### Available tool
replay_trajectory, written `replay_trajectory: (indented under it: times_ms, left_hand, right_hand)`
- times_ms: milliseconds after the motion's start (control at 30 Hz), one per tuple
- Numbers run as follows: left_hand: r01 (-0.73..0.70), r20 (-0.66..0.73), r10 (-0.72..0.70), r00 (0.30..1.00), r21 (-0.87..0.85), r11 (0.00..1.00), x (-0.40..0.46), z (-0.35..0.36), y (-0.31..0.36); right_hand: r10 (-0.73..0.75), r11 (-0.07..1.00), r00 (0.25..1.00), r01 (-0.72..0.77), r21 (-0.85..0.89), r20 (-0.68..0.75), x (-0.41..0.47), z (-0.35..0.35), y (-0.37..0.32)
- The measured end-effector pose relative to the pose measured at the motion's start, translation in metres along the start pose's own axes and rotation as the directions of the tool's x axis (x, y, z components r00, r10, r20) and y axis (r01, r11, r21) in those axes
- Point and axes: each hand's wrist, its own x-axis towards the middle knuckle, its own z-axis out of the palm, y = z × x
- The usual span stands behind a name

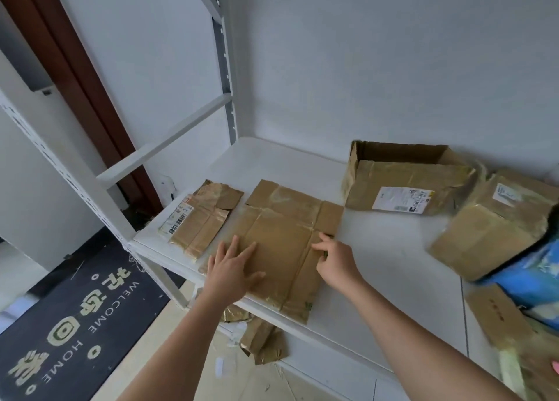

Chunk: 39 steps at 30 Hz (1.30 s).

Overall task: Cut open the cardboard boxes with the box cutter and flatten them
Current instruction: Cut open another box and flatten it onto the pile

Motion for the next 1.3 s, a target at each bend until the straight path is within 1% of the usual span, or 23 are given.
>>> replay_trajectory:
  times_ms: [100, 167, 233, 333, 400, 533, 567, 600, 633, 700, 767, 800, 867, 967, 1067, 1133, 1233, 1300]
  left_hand:
    - [0.002, 0.024, -0.002, 1.000, -0.008, 1.000, -0.003, 0.001, 0.001]
    - [0.009, 0.034, -0.010, 0.999, 0.018, 1.000, -0.006, 0.001, 0.005]
    - [0.033, 0.040, -0.035, 0.999, 0.068, 0.997, -0.002, -0.004, 0.012]
    - [0.080, 0.031, -0.082, 0.996, 0.059, 0.995, 0.007, -0.013, 0.029]
    - [0.093, 0.006, -0.093, 0.996, 0.046, 0.995, 0.010, -0.011, 0.035]
    - [0.113, 0.004, -0.114, 0.993, 0.068, 0.991, 0.002, -0.005, 0.040]
    - [0.125, 0.010, -0.127, 0.992, 0.091, 0.988, 0.000, -0.006, 0.043]
    - [0.138, 0.018, -0.141, 0.990, 0.118, 0.983, -0.002, -0.008, 0.047]
    - [0.146, 0.026, -0.152, 0.988, 0.145, 0.979, -0.003, -0.010, 0.052]
    - [0.135, 0.033, -0.143, 0.989, 0.178, 0.975, -0.003, -0.014, 0.062]
    - [0.099, 0.029, -0.105, 0.994, 0.174, 0.980, -0.003, -0.019, 0.073]
    - [0.076, 0.021, -0.081, 0.997, 0.163, 0.984, -0.002, -0.022, 0.079]
    - [0.023, -0.008, -0.022, 1.000, 0.132, 0.991, 0.002, -0.027, 0.091]
    - [-0.078, -0.084, 0.085, 0.993, 0.082, 0.994, 0.010, -0.029, 0.107]
    - [-0.148, -0.139, 0.153, 0.978, 0.048, 0.988, 0.020, -0.024, 0.112]
    - [-0.148, -0.080, 0.151, 0.985, 0.039, 0.988, 0.026, -0.017, 0.108]
    - [-0.139, 0.092, 0.130, 0.987, 0.103, 0.985, 0.031, -0.001, 0.096]
    - [-0.139, 0.128, 0.122, 0.984, 0.131, 0.982, 0.033, 0.006, 0.091]
  right_hand:
    - [-0.016, 0.994, 0.999, 0.012, -0.113, -0.034, -0.004, 0.000, -0.002]
    - [-0.015, 0.969, 1.000, 0.014, -0.248, -0.001, -0.010, 0.004, 0.000]
    - [-0.009, 0.921, 0.998, 0.031, -0.388, 0.058, -0.013, 0.009, 0.003]
    - [-0.082, 0.826, 0.994, 0.111, -0.553, 0.077, -0.006, 0.006, 0.003]
    - [-0.085, 0.803, 0.990, 0.133, -0.580, 0.109, -0.002, 0.003, 0.003]
    - [0.006, 0.827, 0.967, 0.138, -0.545, 0.255, -0.008, -0.010, 0.003]
    - [0.006, 0.837, 0.963, 0.143, -0.528, 0.269, -0.010, -0.016, 0.002]
    - [-0.020, 0.853, 0.970, 0.144, -0.502, 0.244, -0.012, -0.023, 0.000]
    - [-0.064, 0.870, 0.982, 0.141, -0.472, 0.176, -0.014, -0.031, -0.001]
    - [-0.151, 0.888, 0.988, 0.120, -0.444, -0.035, -0.015, -0.052, -0.003]
    - [-0.201, 0.886, 0.954, 0.080, -0.458, -0.223, -0.013, -0.075, -0.001]
    - [-0.207, 0.882, 0.935, 0.051, -0.469, -0.289, -0.010, -0.087, 0.002]
    - [-0.174, 0.879, 0.912, -0.026, -0.476, -0.371, -0.001, -0.108, 0.007]
    - [-0.100, 0.881, 0.895, -0.123, -0.456, -0.434, 0.019, -0.131, 0.019]
    - [-0.075, 0.895, 0.890, -0.139, -0.424, -0.449, 0.041, -0.147, 0.030]
    - [-0.033, 0.895, 0.900, -0.166, -0.413, -0.434, 0.053, -0.155, 0.037]
    - [0.041, 0.886, 0.898, -0.236, -0.399, -0.439, 0.066, -0.158, 0.047]
    - [0.053, 0.899, 0.885, -0.244, -0.364, -0.462, 0.070, -0.155, 0.056]
